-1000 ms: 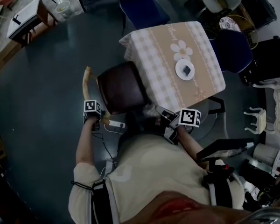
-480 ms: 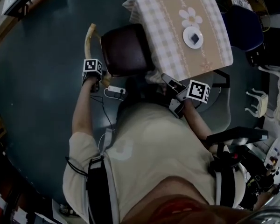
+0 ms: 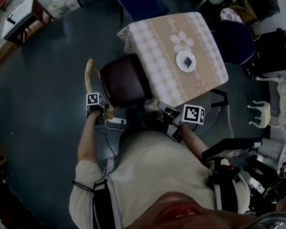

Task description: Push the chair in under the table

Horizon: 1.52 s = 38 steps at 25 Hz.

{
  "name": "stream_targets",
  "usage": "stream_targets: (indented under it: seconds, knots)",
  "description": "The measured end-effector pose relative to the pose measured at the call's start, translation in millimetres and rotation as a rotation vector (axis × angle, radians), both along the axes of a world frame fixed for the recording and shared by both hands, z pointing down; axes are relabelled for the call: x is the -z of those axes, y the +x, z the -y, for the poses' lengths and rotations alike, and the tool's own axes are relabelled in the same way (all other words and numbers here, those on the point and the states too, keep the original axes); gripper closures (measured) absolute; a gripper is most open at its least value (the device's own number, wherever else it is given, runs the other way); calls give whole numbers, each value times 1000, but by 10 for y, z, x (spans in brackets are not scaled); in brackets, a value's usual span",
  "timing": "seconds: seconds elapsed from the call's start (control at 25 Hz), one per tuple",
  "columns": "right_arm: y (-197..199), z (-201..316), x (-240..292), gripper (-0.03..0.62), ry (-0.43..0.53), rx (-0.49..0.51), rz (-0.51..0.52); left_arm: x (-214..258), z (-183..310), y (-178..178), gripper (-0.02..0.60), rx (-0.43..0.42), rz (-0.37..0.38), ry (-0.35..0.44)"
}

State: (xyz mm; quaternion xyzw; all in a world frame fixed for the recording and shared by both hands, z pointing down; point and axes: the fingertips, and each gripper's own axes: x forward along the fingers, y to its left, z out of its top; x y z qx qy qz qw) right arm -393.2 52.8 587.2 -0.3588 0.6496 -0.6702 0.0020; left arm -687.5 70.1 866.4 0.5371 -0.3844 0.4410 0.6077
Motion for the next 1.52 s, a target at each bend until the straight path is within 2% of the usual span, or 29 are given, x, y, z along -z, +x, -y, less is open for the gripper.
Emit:
stream_targets:
  seconds: [0.16, 0.48, 0.84, 1.0, 1.52]
  knots:
    - [30, 36, 6, 582, 13, -9, 14, -31, 48, 157, 321, 16, -36, 18]
    - [72, 28, -20, 582, 9, -28, 19, -43, 52, 162, 321, 20, -30, -8]
    - [118, 1, -42, 582, 16, -23, 5, -75, 71, 487, 321, 38, -109, -5]
    - [151, 105, 52, 582, 33, -30, 15, -18, 219, 538, 321, 40, -108, 14]
    - [224, 28, -98, 582, -19, -85, 19, -55, 283, 627, 321, -2, -95, -9]
